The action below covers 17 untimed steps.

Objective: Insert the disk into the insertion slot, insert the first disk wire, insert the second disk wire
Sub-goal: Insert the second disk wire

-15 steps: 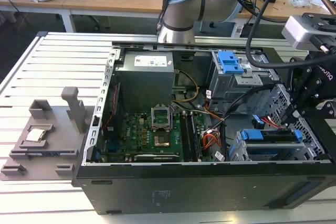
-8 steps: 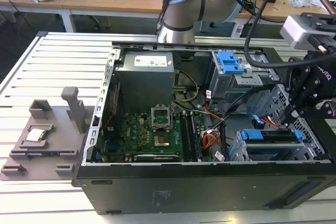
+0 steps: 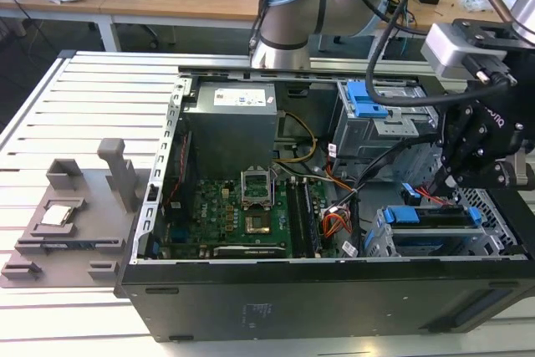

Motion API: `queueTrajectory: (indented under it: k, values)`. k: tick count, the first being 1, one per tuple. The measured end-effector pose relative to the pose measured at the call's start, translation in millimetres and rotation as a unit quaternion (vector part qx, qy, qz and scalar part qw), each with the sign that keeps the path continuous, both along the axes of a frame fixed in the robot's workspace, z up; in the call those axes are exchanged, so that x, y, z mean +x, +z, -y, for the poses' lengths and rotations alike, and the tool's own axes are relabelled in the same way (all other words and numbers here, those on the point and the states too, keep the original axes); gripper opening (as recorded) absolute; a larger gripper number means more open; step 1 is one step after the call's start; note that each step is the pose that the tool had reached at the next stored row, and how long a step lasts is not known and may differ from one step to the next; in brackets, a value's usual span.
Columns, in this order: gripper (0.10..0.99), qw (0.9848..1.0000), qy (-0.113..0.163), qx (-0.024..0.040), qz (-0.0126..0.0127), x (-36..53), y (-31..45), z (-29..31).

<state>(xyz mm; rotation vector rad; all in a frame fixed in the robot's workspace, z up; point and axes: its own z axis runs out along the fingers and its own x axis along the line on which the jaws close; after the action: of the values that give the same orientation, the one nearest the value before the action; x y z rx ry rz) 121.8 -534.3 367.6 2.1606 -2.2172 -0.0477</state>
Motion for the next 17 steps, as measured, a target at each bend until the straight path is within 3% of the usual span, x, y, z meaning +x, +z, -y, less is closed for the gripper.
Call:
queueTrajectory:
  k: [5,6,8,12,17]
  values:
    - [0.106,1.0,0.0,0.0,0.0,-10.1,-0.1,-1.3]
    - [0.106,1.0,0.0,0.0001,0.0,-11.0,-0.1,-3.5]
    - [0.106,1.0,0.0,0.0,0.0,-12.5,-0.1,-13.8]
    - [0.106,1.0,0.0,-0.0004,0.0,-12.9,-2.8,-22.4]
    - [0.106,0.9999,-0.005,-0.0092,0.0,-14.4,-8.7,-22.6]
